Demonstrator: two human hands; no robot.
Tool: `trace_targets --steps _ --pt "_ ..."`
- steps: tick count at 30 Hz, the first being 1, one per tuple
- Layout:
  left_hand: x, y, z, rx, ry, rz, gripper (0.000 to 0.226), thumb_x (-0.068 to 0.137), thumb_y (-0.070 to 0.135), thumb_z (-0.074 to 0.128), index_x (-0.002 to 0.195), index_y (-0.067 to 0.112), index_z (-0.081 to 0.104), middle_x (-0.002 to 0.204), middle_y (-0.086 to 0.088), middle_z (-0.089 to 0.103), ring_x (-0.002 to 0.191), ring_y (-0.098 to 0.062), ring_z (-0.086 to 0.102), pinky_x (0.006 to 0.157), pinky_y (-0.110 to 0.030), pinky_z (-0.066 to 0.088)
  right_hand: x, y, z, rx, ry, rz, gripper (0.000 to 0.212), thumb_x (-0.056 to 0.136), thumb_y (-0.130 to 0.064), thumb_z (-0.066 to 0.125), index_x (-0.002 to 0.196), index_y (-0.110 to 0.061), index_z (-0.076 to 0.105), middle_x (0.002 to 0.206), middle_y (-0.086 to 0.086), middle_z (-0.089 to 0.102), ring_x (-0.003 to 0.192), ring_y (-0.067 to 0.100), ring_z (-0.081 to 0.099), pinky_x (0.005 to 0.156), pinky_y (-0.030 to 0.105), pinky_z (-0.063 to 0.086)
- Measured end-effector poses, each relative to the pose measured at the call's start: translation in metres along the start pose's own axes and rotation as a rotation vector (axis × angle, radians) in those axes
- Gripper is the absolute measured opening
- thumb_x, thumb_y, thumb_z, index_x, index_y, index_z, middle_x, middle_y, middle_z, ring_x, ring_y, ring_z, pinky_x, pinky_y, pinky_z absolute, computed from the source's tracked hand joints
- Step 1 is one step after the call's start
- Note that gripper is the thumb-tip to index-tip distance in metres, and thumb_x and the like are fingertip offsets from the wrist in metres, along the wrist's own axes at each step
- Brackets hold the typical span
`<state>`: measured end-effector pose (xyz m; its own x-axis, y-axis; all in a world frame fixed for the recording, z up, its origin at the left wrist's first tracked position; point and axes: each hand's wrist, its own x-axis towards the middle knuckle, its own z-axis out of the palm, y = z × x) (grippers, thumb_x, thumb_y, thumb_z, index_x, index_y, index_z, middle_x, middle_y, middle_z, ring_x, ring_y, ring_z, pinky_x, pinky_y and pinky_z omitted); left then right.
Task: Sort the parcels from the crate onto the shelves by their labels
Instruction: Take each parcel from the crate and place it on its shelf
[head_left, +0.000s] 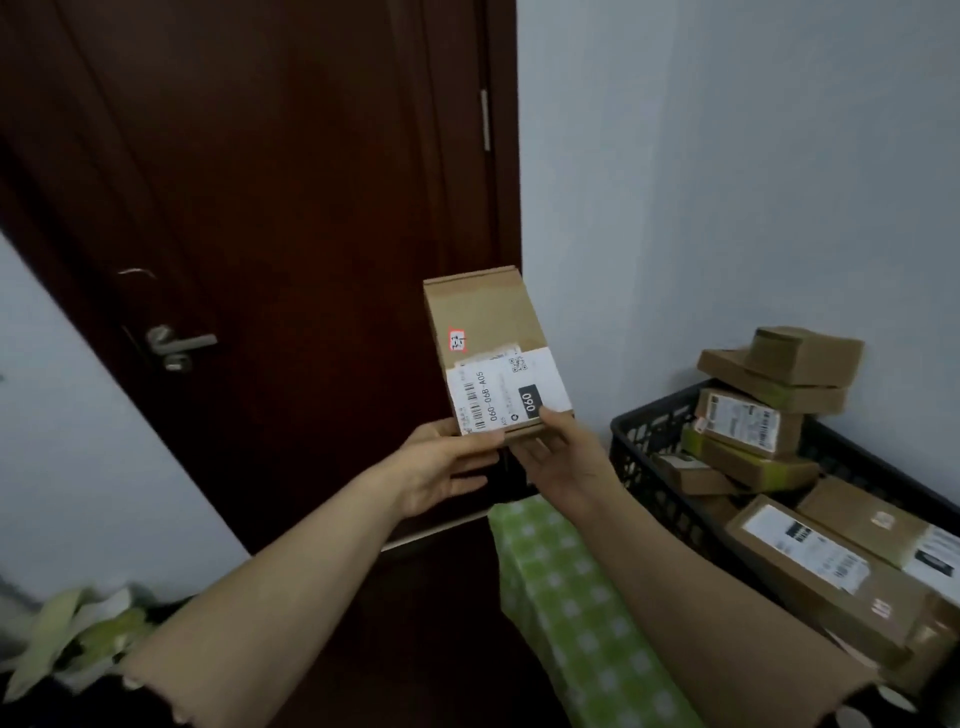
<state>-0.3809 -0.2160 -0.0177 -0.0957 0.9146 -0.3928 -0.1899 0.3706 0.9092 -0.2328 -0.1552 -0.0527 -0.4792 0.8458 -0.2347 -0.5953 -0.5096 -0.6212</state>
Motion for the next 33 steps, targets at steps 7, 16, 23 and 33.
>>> trace_targets --steps 7,16,23,33 --pt "-0.049 0.043 -0.097 0.084 0.122 0.17 0.033 0.08 -0.004 0.065 0.106 0.015 0.067 0.106 -0.001 0.071 0.104 -0.013 0.063 0.093 -0.031 0.049 0.018 0.014 0.038 -0.264 0.019 0.04 0.038 0.088 -0.021 0.06 0.122 -0.02 0.043 0.126 0.004 0.056 0.12 0.023 0.051 0.106 0.036 0.035" --pt "-0.105 0.075 -0.168 0.18 0.25 0.25 0.025 0.081 0.002 0.067 0.106 0.005 0.068 0.106 -0.007 0.072 0.102 -0.017 0.067 0.082 -0.026 0.057 0.024 0.024 0.084 -0.291 -0.053 -0.043 0.066 0.077 -0.01 0.07 0.137 -0.019 0.046 0.127 0.009 0.059 0.11 0.026 0.06 0.071 0.038 0.059" --pt "-0.112 0.054 -0.199 0.068 0.356 0.291 0.039 0.089 0.016 0.063 0.127 0.023 0.058 0.109 -0.003 0.071 0.105 -0.021 0.065 0.092 -0.042 0.051 0.019 0.065 0.114 -0.241 -0.098 -0.051 0.052 0.081 -0.005 0.068 0.13 -0.013 0.052 0.123 0.013 0.06 0.109 0.029 0.061 0.084 0.042 0.057" --pt "-0.124 0.05 -0.224 0.071 0.371 0.294 0.054 0.088 0.014 0.064 0.136 0.031 0.048 0.109 -0.002 0.071 0.104 -0.022 0.066 0.08 -0.039 0.056 0.02 0.082 0.135 -0.207 -0.147 -0.013 0.057 0.082 -0.003 0.066 0.135 -0.013 0.048 0.123 0.012 0.06 0.105 0.027 0.063 0.077 0.04 0.059"
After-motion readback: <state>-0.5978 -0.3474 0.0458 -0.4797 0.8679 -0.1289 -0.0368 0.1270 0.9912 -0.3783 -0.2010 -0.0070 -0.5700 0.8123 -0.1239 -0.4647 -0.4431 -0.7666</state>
